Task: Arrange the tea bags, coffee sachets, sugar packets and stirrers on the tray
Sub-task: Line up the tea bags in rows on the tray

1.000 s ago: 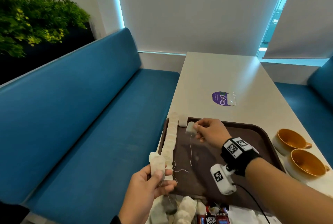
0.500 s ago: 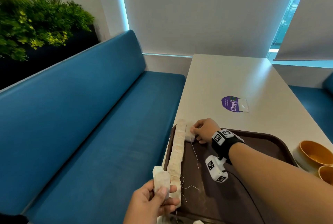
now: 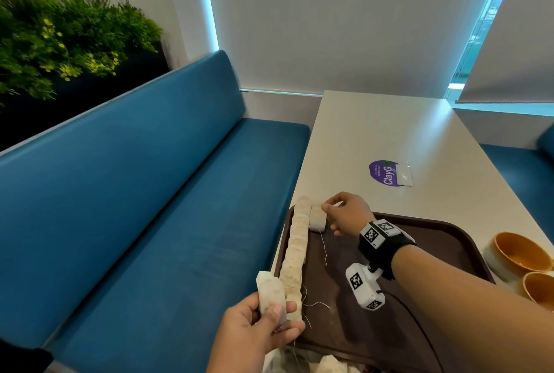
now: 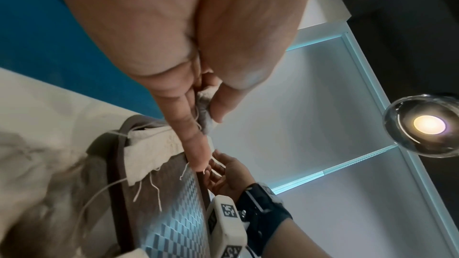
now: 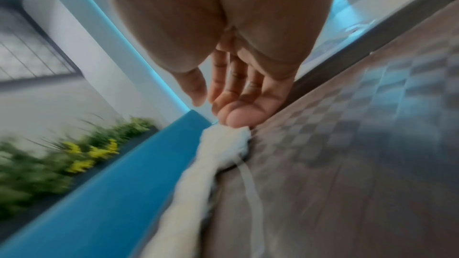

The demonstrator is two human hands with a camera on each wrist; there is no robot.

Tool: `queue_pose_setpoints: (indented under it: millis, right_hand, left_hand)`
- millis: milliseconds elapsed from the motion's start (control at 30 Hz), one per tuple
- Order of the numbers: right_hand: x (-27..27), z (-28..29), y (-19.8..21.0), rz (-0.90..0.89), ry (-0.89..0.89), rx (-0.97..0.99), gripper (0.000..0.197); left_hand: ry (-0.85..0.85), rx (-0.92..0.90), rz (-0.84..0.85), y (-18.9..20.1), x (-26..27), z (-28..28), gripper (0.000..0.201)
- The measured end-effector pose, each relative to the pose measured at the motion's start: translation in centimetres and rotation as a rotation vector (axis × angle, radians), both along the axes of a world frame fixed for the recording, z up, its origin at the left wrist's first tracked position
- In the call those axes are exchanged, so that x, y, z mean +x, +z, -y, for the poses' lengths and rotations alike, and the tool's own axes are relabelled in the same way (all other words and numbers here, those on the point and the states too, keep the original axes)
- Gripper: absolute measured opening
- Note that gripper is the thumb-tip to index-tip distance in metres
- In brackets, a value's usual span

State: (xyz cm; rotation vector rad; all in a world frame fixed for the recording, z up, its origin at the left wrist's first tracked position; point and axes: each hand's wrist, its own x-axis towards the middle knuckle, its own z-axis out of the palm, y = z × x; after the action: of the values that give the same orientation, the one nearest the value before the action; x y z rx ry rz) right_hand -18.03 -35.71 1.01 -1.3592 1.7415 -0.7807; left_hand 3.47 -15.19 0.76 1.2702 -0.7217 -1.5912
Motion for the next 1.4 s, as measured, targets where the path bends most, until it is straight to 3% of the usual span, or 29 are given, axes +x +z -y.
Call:
queue_pose_setpoints:
  millis: [100, 333, 533, 733, 967, 1100, 1200, 1400]
  right_hand:
    - [1.2, -4.4, 1.4, 0.183, 0.080, -0.005, 0.015]
    - [2.6, -16.3, 5.8, 0.326, 0.331, -0.051, 0.011]
    - [2.0, -21.7, 7.3, 0.364, 0.261, -0.105, 0.016]
    - [1.3, -25.1, 6.7, 0.435, 0.197, -0.069, 0.010]
    - [-0.3, -25.4, 5.9, 0.472, 0.127, -0.055, 0.009]
    - [-1.9, -24.3, 5.8, 0.416, 0.087, -0.080, 0.009]
    - [-2.8, -22.3, 5.4, 0.401, 0.029, -0.104, 0.008]
    - [-4.2, -15.1, 4.0, 0.372, -0.145, -0.160, 0.008]
  left_hand:
    - [-0.004, -0.022, -0.009, 0.7, -0.6, -0.4, 0.017]
    - [-0.057, -0.137, 0.046, 2.2, -1.6, -1.9, 0.020]
    - [-0.136, -0.224, 0.068, 3.8, -2.2, -3.7, 0.022]
    - [-0.213, -0.183, 0.069, 3.7, -2.6, -5.5, 0.031]
    - [-0.137, -0.098, 0.015, 2.9, -2.5, -5.9, 0.029]
    - [-0.018, -0.145, 0.139, 1.8, -1.7, -5.5, 0.026]
    - [0.045, -0.190, 0.243, 1.0, -1.1, -5.1, 0.021]
    - [0.134, -0.203, 0.222, 0.1, -0.3, -4.0, 0.011]
